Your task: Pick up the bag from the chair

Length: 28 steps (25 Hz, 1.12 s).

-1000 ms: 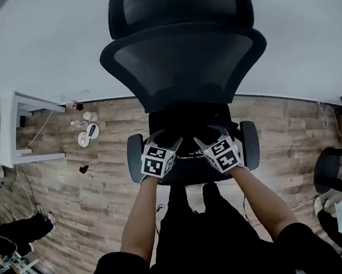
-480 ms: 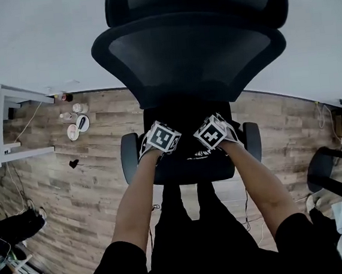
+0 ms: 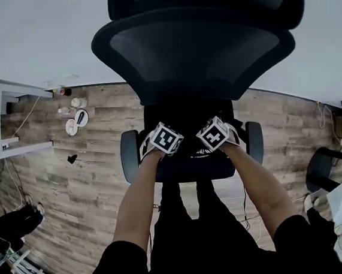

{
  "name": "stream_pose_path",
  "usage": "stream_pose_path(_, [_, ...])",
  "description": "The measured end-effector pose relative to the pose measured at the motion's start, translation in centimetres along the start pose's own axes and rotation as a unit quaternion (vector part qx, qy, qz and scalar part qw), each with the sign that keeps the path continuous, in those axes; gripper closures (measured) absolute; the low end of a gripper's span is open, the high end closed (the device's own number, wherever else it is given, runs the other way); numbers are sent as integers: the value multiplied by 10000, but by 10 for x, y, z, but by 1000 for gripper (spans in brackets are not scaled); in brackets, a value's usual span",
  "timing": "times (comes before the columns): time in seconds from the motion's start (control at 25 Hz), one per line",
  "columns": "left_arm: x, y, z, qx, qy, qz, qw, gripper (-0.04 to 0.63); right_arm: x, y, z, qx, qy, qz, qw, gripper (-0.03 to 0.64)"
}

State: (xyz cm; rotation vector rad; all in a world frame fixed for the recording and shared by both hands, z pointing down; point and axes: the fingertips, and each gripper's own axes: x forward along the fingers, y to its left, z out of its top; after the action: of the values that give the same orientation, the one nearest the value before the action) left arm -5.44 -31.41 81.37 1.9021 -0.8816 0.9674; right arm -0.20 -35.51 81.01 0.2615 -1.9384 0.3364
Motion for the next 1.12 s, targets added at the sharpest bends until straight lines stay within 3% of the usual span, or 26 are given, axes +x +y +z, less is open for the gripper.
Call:
stream_pose_path(0.12, [-13,-3,3,-13,-379,184,9991,473,-19,4,3,149,-402,-114,9990,531])
stream_pose_path(0.28, [-49,-16,21,39,-1356,492,9895,512,-55,3,11,562,-1271,-357,9897,535])
stream_pose_path(0.48, [-97,-34,41,119,-2485,774,9655,526,-103,3,22,935,-2332,-583,9662,540])
stream_pose_path(0.64, [-139,-47,57,153,-3123,872,9458,531,-134,12,29,982,-2932,-639,9488,543])
stream_pose_path(0.88, [-195,-71,88,485,-3681,978,9233,534,-183,16,37,1054,-3476,-829,9280,552])
stream_pose_path(1.12, [-275,-94,135,948,-4330,1156,8889,534,-258,16,76,910,-4247,-987,8953,552])
